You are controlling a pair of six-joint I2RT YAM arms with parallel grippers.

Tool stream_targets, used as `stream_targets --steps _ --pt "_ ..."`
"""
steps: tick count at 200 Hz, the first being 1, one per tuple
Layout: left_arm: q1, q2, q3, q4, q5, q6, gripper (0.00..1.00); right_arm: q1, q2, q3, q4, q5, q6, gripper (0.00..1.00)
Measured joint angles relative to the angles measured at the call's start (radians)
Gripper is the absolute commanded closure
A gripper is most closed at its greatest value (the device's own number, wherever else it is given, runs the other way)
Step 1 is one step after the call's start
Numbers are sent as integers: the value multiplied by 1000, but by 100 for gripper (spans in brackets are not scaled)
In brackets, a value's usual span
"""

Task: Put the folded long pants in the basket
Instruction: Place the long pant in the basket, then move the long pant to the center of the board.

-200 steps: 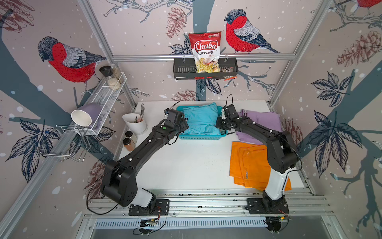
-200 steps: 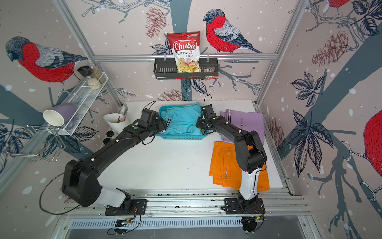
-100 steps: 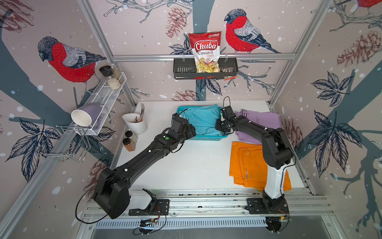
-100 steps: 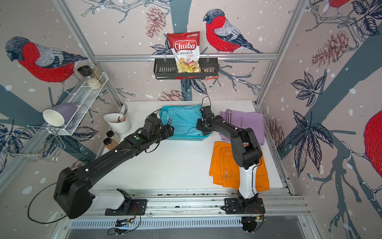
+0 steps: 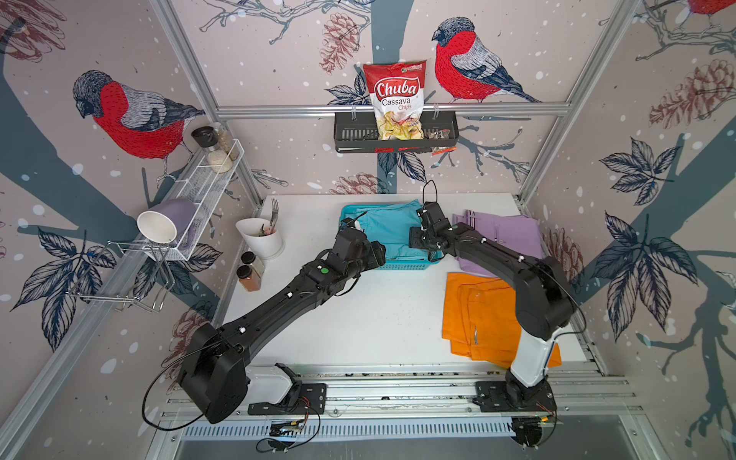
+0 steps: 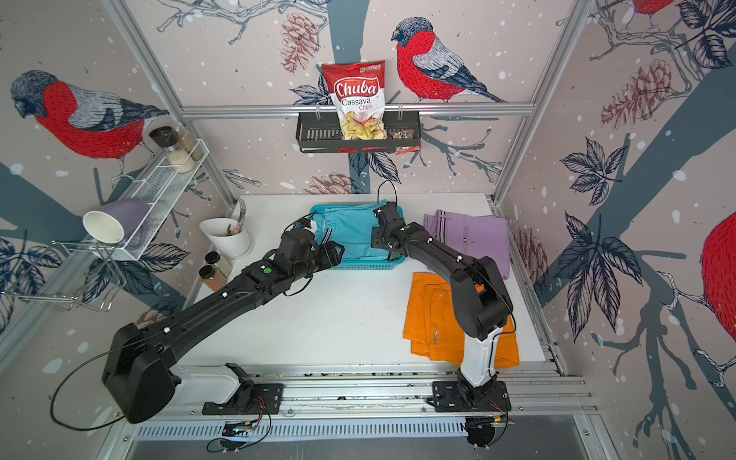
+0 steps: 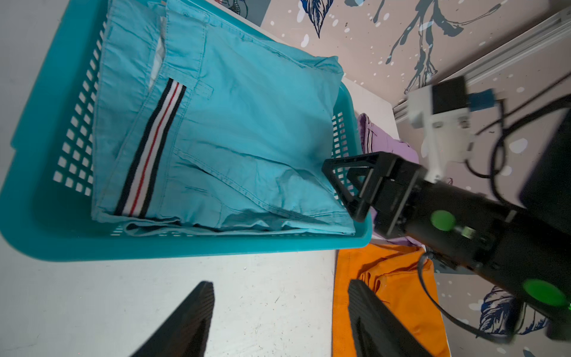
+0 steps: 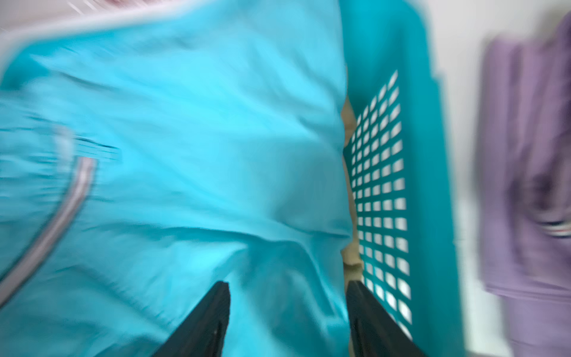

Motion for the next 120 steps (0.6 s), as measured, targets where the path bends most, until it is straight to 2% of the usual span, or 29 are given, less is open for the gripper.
stream_targets --steps 43,74,83,88,94,120 --pt "-50 41 -3 46 8 19 27 -31 -311 -182 103 93 5 17" --pt "-122 145 17 94 36 25 27 -182 -589 -385 191 64 98 5" --pt "-144 198 37 101 60 26 25 -233 -692 -477 236 44 143 1" --pt "-156 229 50 103 72 26 13 -256 -738 -520 254 30 160 0" --pt "-174 270 69 107 82 26 6 -283 -795 -574 271 5 177 0" --pt "-245 435 146 120 134 22 5 -367 -932 -684 302 -83 242 0"
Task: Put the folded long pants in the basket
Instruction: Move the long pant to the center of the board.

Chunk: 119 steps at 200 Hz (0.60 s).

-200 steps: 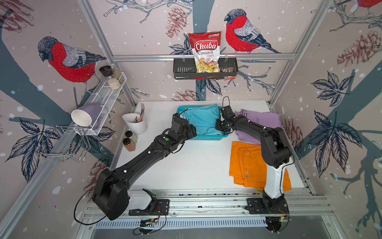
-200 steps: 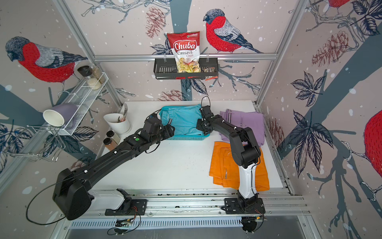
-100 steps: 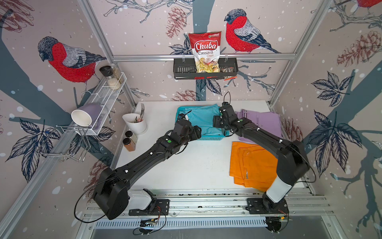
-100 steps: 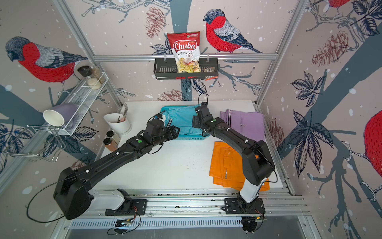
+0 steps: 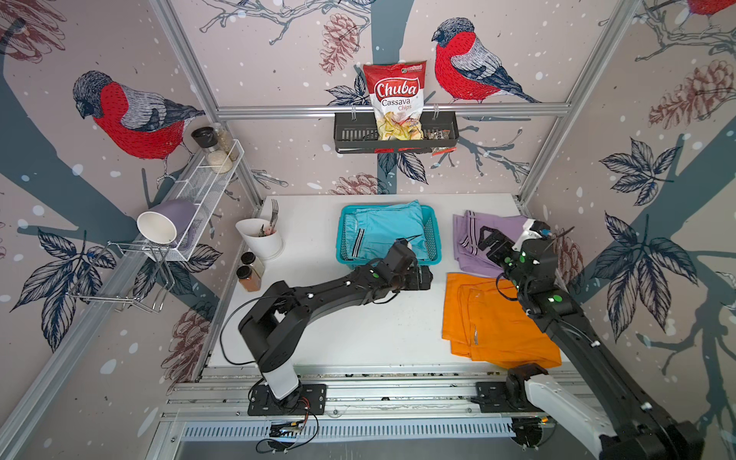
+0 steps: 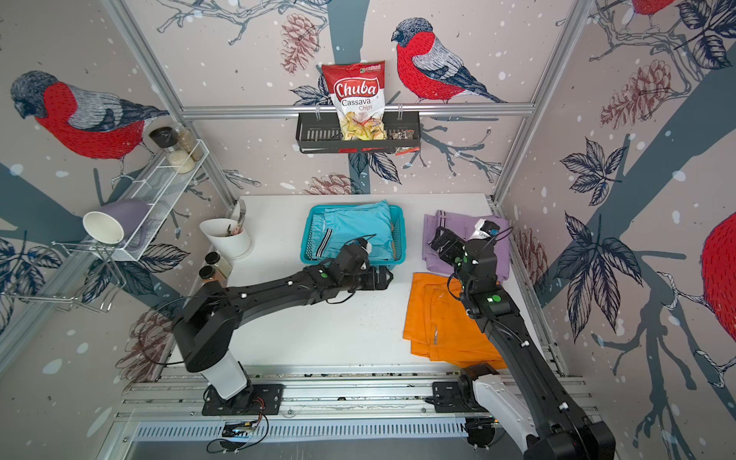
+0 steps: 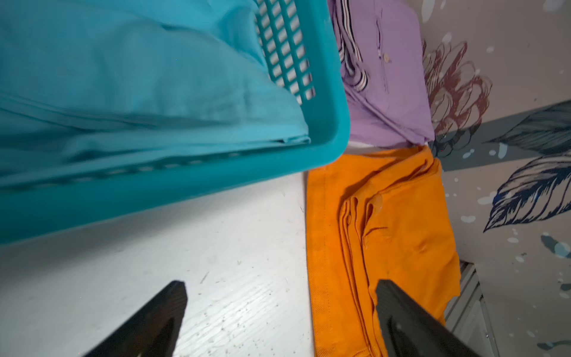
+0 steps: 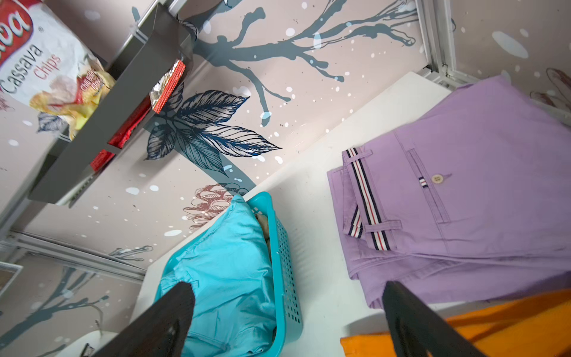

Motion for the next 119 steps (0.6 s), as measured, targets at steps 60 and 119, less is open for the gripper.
stream_targets --steps 60,119 --pt "-69 275 147 72 82 -5 5 -56 -13 -13 12 -104 33 0" --pt "-113 392 238 164 160 -24 5 -63 8 -12 12 -157 46 0"
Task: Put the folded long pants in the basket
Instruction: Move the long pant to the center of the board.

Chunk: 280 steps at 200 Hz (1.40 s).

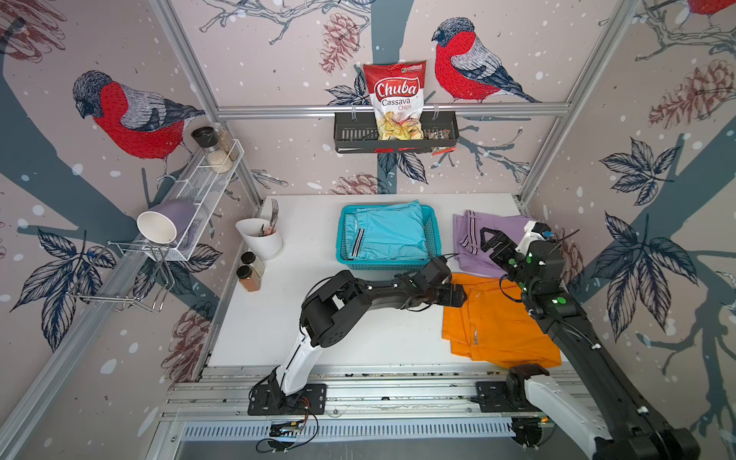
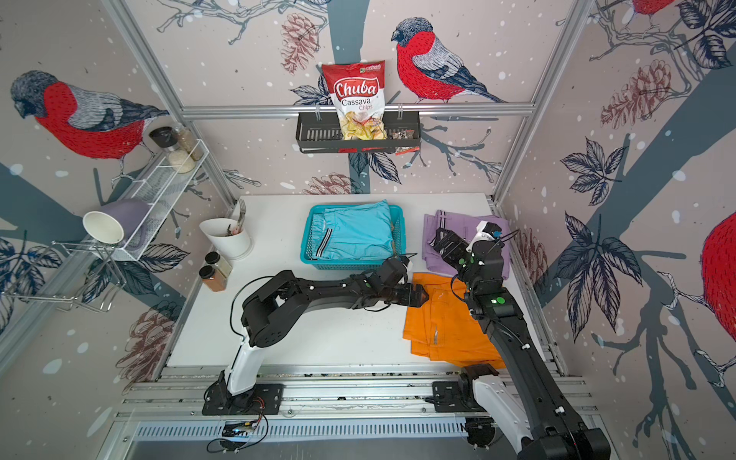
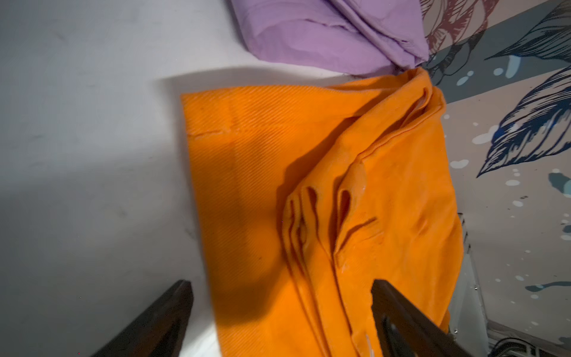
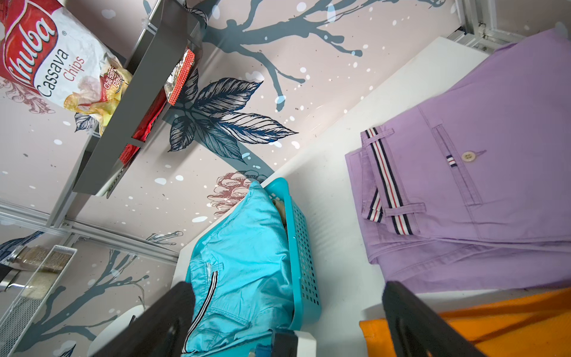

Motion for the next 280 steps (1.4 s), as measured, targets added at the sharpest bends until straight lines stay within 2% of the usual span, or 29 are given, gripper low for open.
stream_targets --steps 29,53,61,88,127,160,197,221,258,280 --pt "-10 49 34 48 41 -11 10 0 2 0 0 -9 0 0" --pt "-11 82 49 82 76 -25 26 0 2 0 0 -22 3 0" --pt "-11 90 51 93 84 -30 38 0 2 0 0 -23 3 0" --pt "-11 106 51 96 100 -47 100 -2 2 0 0 -27 3 0" --pt "-11 95 68 15 117 -59 100 -4 1 -4 7 -30 4 0" --pt "8 -7 0 -127 109 -53 100 -24 7 -37 35 -33 29 0" --pt "102 -190 -168 -259 63 -50 100 -64 41 -88 57 -60 56 0" --pt "152 -264 -256 -311 3 3 100 -88 66 -124 70 -83 79 0" --pt "262 -372 -434 -247 19 46 100 -111 138 -187 79 -145 106 6" --pt "295 -406 -467 -243 13 45 100 -117 195 -212 97 -200 106 7"
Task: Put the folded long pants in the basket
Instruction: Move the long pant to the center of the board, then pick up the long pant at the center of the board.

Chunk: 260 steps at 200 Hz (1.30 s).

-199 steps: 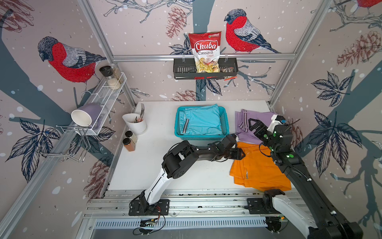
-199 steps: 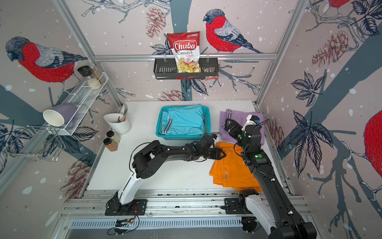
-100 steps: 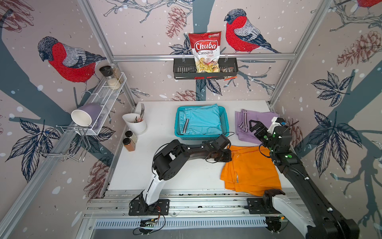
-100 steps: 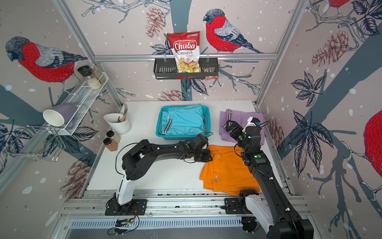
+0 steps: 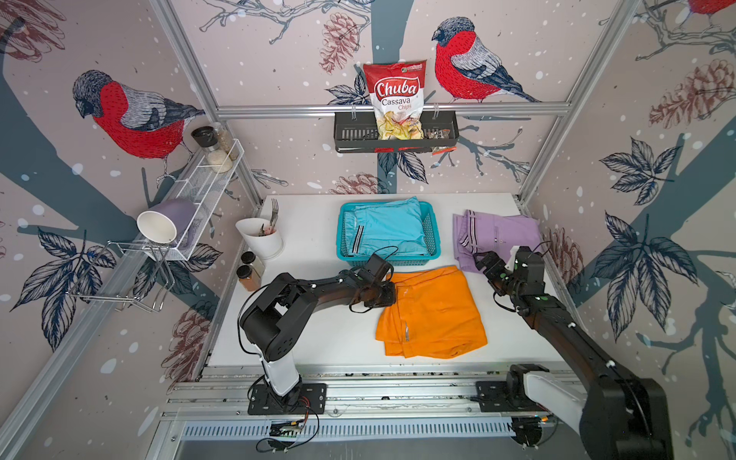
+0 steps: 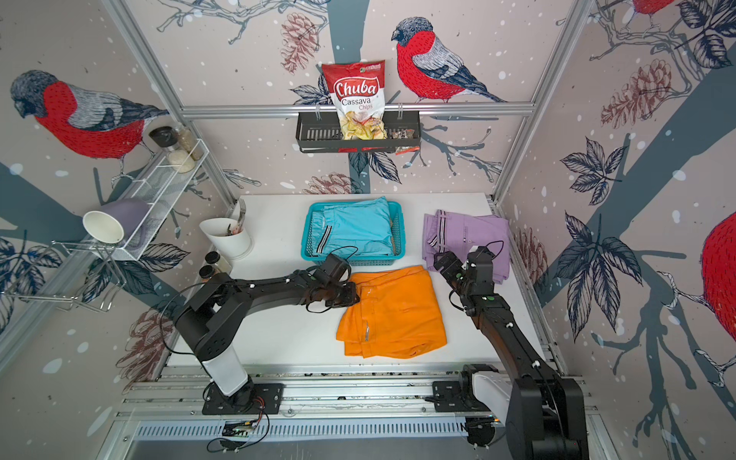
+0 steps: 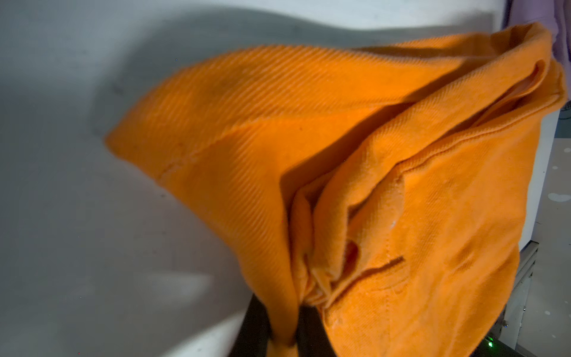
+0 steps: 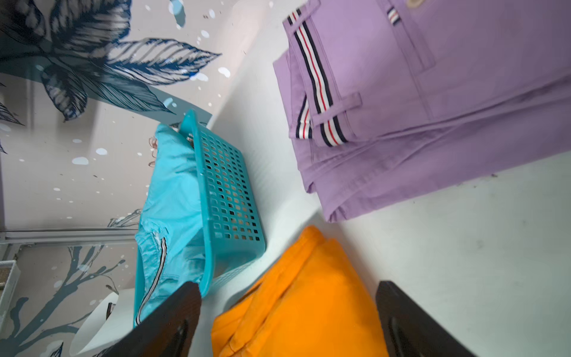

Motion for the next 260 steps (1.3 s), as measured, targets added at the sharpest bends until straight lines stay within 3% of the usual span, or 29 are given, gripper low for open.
stream_targets --steps 36,70,110,125,170,191,260 --pt "7 -48 -1 -79 -92 0 100 0 116 -39 28 -107 -4 14" --pt "10 -85 0 -137 -172 0 100 25 233 -69 76 -198 -4 14" --pt "10 -79 0 -141 -179 0 100 103 295 -82 144 -241 -29 17" --pt "10 -75 1 -140 -178 0 100 138 314 -82 169 -242 -35 27" --pt "12 -75 1 -149 -179 0 100 201 363 -67 154 -209 -53 86" --pt "12 -75 1 -151 -179 1 100 210 365 -57 150 -200 -56 99" --pt "3 -211 -52 -118 -146 5 100 294 175 -45 45 -119 -64 100"
